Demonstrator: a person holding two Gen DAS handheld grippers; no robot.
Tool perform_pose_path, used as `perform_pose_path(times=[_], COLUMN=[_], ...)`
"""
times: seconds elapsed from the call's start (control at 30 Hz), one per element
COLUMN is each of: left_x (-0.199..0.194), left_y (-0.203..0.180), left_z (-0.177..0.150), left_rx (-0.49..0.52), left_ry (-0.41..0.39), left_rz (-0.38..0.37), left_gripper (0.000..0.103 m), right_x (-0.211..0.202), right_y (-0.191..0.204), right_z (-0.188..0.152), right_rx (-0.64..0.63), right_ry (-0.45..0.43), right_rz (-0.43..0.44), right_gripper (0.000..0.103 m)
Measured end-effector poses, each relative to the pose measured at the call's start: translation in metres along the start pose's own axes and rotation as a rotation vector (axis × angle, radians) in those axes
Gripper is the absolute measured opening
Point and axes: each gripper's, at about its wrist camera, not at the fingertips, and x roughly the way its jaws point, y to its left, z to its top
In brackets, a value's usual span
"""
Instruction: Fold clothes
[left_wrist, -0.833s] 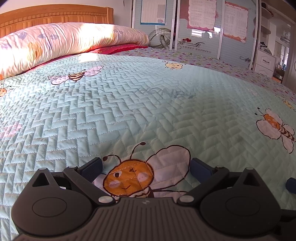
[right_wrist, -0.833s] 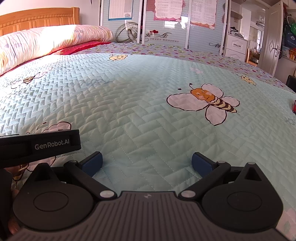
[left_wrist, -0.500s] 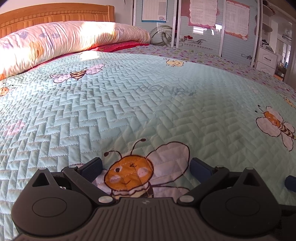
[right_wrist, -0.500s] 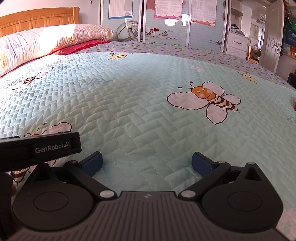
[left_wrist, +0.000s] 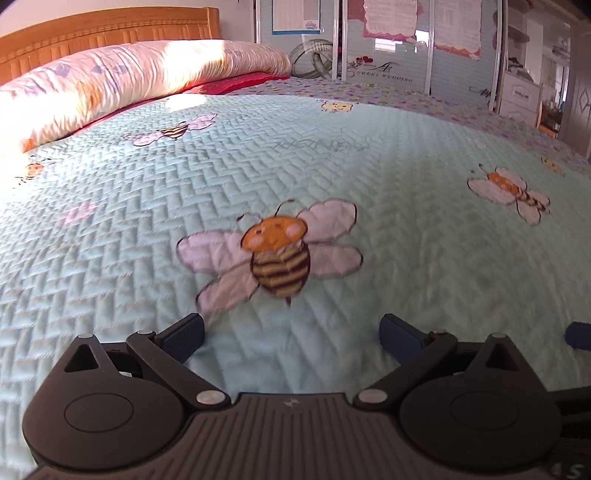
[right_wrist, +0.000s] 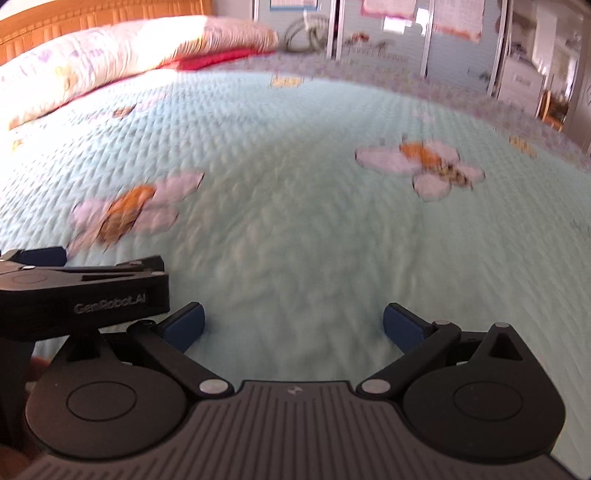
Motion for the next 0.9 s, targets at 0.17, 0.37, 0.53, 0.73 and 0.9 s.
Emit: perform_pose_path(times=[0.17, 0.37, 0.53, 0.73, 0.9], left_x=[-0.034, -0.083, -0.143, -0.210, -0.256], left_y=[-0.015, -0.066, -0.112, -0.183, -0.254], left_z=[-0.016, -0.026, -0.038, -0.031, -0.004], left_rx=[-0.023, 0.049, 0.146, 0.357, 0.529], left_ry=[0.095, 0.178, 0.215, 0.128, -0.043], left_rz=[-0.057, -0.268, -0.441, -0.447, -0.412], left_gripper=[0.103, 0.103, 0.103, 0.103, 0.103], right_x=[-0.059, -0.139, -0.210, -0.293, -0.367], right_y=[-0.047, -0.146, -0.208, -0.247, -0.254], right_z=[-0.027, -0.072, -0.125, -0.123, -0.097], right_rx=[0.208, 0.615, 0.828, 0.780, 0.566], right_ry=[0.117, 0.161, 0.036, -0.092, -0.360], right_rz=[0.112, 0.149, 0.093, -0.090, -0.344], right_gripper=[0.102, 0.102, 0.102, 0.102, 0.102])
